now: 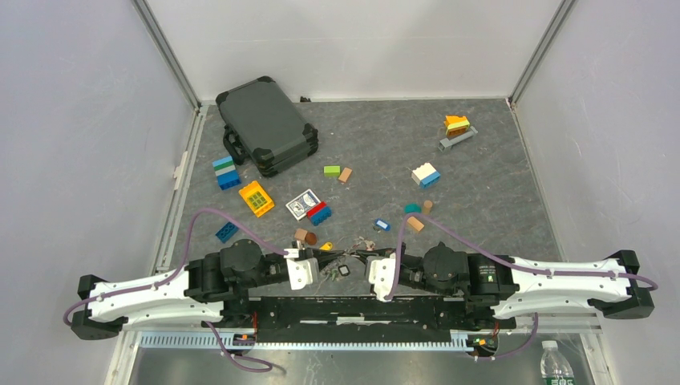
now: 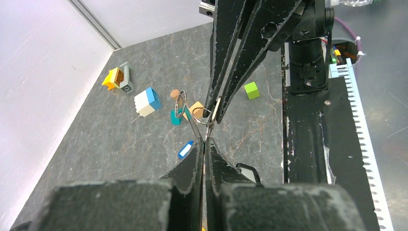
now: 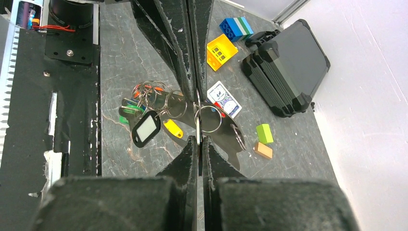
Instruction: Remove the keys from the keyring
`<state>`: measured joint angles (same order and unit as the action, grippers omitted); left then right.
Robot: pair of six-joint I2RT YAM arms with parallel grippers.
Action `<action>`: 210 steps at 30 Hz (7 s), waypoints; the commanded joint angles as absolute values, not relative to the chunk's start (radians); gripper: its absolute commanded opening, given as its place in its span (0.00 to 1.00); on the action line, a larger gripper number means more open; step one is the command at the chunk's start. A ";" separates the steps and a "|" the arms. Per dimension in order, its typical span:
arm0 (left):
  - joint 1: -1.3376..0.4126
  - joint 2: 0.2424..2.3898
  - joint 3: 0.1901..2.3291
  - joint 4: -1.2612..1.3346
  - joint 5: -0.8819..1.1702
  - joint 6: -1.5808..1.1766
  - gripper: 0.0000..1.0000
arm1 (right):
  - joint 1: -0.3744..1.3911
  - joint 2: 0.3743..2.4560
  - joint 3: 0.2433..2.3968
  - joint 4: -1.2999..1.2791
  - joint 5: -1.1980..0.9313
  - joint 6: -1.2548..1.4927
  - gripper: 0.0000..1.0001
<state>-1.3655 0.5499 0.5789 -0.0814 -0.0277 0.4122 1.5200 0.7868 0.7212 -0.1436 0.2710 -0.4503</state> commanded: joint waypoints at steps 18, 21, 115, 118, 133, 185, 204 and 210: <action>-1.369 0.514 0.605 -0.038 -0.044 0.415 0.02 | 1.522 0.801 0.706 -0.145 0.311 -0.445 0.00; -1.368 0.517 0.606 -0.037 -0.044 0.415 0.02 | 1.522 0.803 0.706 -0.150 0.335 -0.445 0.00; -1.368 0.527 0.589 -0.003 0.058 0.402 0.02 | 1.522 0.735 0.565 0.236 0.163 -0.465 0.24; -1.369 0.526 0.591 -0.003 0.061 0.403 0.02 | 1.522 0.742 0.568 0.228 0.159 -0.463 0.24; -1.369 0.525 0.592 0.031 0.080 0.400 0.02 | 1.522 0.754 0.557 0.237 0.175 -0.471 0.20; -1.368 0.708 0.727 -0.182 -0.054 0.435 0.33 | 1.522 0.931 0.943 -0.338 0.302 -0.497 0.00; -1.368 0.743 0.736 -0.180 -0.033 0.443 0.03 | 1.521 0.936 0.934 -0.304 0.269 -0.499 0.00; -1.368 0.721 0.728 -0.178 -0.005 0.440 0.02 | 1.522 0.908 0.895 -0.256 0.269 -0.507 0.13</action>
<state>-1.3655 0.7288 0.6960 -0.2115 -0.0307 0.4133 1.5185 0.9352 0.8879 -0.3725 0.2882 -0.5022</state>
